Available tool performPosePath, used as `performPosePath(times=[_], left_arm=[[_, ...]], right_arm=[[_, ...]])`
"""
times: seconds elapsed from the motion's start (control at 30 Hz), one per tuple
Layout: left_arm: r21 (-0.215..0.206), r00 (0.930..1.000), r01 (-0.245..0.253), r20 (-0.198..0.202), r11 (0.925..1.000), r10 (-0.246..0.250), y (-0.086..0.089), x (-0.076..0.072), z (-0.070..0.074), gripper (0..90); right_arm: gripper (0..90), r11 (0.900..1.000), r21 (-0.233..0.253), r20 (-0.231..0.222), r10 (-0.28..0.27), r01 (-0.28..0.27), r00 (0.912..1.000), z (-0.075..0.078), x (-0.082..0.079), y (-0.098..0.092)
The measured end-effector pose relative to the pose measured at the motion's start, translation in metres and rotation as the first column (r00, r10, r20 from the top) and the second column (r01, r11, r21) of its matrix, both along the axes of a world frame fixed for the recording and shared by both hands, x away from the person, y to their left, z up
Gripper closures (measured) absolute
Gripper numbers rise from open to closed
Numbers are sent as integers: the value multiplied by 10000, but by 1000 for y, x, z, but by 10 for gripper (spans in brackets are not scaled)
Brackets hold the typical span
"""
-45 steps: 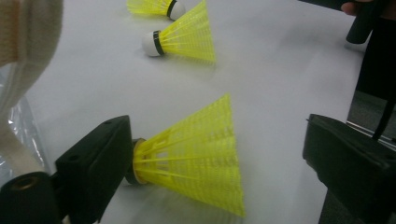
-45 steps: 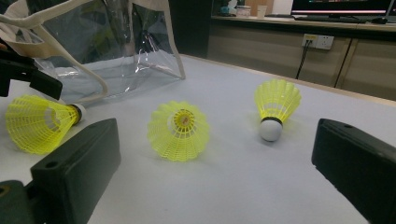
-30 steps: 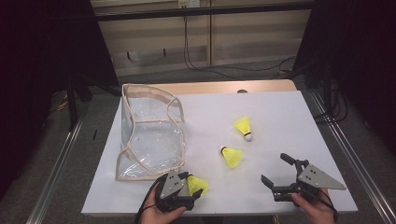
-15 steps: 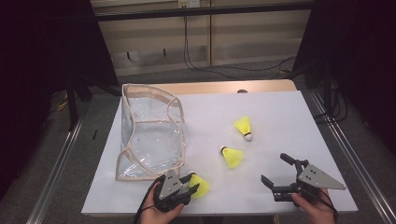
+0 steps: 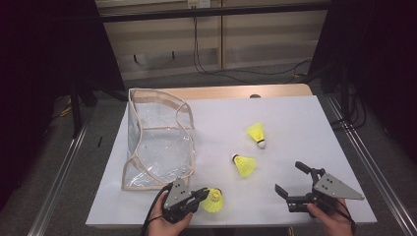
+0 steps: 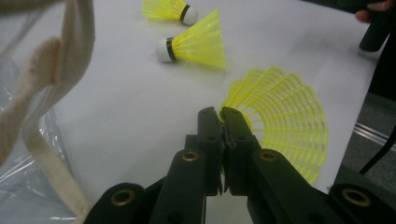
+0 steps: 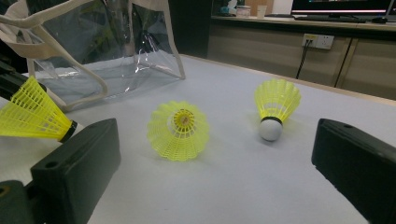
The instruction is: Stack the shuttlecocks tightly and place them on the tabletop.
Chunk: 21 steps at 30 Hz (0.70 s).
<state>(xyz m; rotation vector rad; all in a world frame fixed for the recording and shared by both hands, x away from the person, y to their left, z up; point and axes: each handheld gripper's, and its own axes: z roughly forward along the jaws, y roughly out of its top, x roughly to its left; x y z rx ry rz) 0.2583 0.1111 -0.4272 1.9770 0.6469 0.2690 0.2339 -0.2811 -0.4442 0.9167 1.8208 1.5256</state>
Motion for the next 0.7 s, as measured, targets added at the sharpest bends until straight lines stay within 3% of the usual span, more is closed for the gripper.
performPosePath(times=[0.17,0.23,0.5,0.63,0.7], left_arm=[[-263,9999,-31,-134,9996,28,-5,0,7,885],[-549,9998,78,-196,9985,-89,-10,2,11,887],[-657,9984,154,-526,9977,-188,-25,5,22,890],[-757,9987,183,-452,9970,-217,-32,7,30,892],[-793,9994,242,-217,9966,-259,-40,11,38,893]], right_arm=[[11,10000,-8,2,-24,24,10000,0,0,0],[11,10000,-10,-3,-30,30,10000,0,0,0],[11,10000,9,9,-33,33,10000,0,0,0],[11,10000,46,9,-41,41,10000,0,0,0],[11,10000,24,7,-36,36,10000,0,0,0]])
